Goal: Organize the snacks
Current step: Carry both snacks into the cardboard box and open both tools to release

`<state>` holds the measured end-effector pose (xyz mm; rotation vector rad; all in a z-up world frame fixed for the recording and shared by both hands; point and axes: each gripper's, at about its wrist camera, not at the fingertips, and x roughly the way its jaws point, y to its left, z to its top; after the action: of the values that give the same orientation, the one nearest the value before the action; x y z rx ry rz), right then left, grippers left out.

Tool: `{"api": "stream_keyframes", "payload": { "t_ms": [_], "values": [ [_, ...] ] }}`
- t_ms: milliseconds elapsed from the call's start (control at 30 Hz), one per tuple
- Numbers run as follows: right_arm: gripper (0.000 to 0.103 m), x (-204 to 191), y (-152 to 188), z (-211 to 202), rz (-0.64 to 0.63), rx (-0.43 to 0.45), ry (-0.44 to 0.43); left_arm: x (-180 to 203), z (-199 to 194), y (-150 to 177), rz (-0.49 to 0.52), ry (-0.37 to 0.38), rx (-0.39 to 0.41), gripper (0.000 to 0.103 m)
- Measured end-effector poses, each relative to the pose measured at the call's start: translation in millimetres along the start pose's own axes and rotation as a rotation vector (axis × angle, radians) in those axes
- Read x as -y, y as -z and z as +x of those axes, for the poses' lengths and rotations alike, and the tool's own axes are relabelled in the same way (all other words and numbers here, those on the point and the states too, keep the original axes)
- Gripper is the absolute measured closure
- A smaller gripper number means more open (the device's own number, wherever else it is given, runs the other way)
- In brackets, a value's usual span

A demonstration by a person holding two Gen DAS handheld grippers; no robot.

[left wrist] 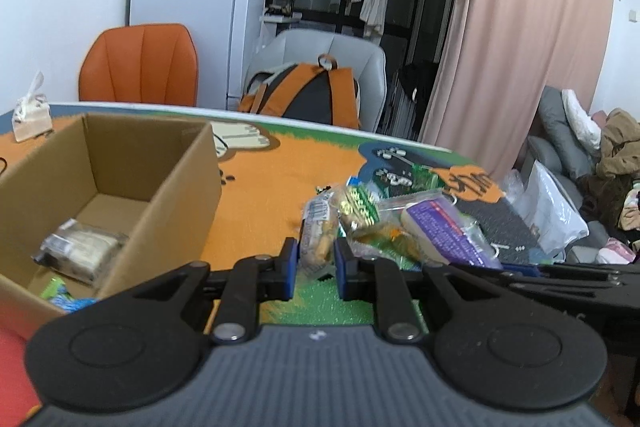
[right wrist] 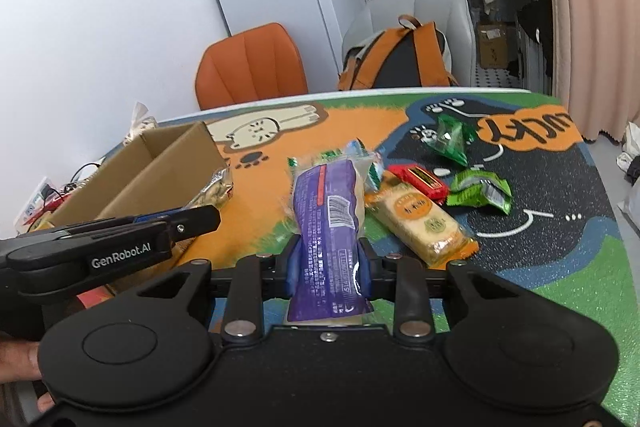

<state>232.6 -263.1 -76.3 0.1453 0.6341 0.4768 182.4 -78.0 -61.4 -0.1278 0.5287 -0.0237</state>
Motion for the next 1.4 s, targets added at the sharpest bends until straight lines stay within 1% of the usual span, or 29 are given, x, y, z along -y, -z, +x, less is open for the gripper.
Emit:
{"api": "stream_keyframes", "payload": {
  "t_ms": [333, 700, 1067, 1400],
  "values": [
    [0.074, -25.5, -11.8, -12.2, -0.035, 0.044, -0.032, -11.4, -29.9, -11.4, -0.014, -0.02, 0.062, 0.085],
    [0.074, -50.4, -20.8, -14.2, -0.065, 0.07, -0.051, -32.4, -54.1, -22.3, -0.04, -0.039, 0.114, 0.085],
    [0.074, -74.7, -28.5, -7.7, -0.086, 0.081, -0.047, -61.6, -61.7, -27.2, -0.075, -0.059, 0.137, 0.085],
    [0.074, -97.8, -35.8, 3.1, -0.106, 0.084, -0.06, -95.2, -58.4, -29.1, -0.121, -0.101, 0.137, 0.085]
  ]
}}
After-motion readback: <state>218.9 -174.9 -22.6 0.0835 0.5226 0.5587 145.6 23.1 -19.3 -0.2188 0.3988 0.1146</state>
